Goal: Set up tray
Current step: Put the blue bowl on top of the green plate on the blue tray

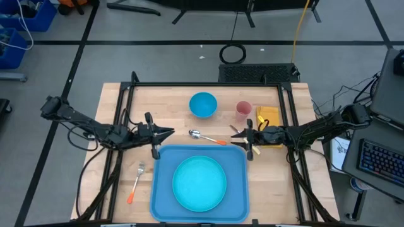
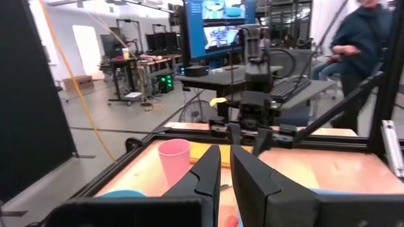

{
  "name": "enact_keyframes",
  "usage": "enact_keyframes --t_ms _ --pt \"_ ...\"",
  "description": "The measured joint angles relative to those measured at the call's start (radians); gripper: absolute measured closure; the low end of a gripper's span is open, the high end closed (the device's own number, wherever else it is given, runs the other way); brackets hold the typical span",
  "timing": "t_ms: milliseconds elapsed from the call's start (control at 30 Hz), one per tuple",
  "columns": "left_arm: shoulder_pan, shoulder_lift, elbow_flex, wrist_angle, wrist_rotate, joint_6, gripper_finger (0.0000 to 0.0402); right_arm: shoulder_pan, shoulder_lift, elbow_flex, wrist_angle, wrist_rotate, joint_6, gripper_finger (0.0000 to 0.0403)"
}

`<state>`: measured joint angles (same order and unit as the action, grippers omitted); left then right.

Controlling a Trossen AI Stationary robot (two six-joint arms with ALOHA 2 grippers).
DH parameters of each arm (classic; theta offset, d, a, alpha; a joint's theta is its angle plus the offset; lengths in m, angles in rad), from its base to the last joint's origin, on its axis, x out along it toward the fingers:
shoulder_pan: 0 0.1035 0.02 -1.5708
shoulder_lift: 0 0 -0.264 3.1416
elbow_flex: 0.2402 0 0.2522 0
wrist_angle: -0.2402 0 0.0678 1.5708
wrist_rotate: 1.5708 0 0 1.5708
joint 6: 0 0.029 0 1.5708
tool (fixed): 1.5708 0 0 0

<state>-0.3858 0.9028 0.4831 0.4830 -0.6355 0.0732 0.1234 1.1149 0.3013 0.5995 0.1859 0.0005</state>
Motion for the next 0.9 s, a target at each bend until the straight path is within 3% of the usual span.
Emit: enact_keyframes --t_ms 333,567,900 --pt "0.037 0.0 0.0 0.0 0.014 -0.019 0.036 -0.023 0.0 0.001 -0.006 0.027 -0.044 0.0215" --pt "0.041 0.0 0.0 -0.009 0.014 -0.021 0.036 -0.086 0.0 0.018 -0.04 0.007 -0.067 0.0219" --pt "0.041 0.0 0.0 -0.01 0.014 -0.019 0.036 -0.102 0.0 0.188 -0.197 -0.034 -0.224 0.0222"
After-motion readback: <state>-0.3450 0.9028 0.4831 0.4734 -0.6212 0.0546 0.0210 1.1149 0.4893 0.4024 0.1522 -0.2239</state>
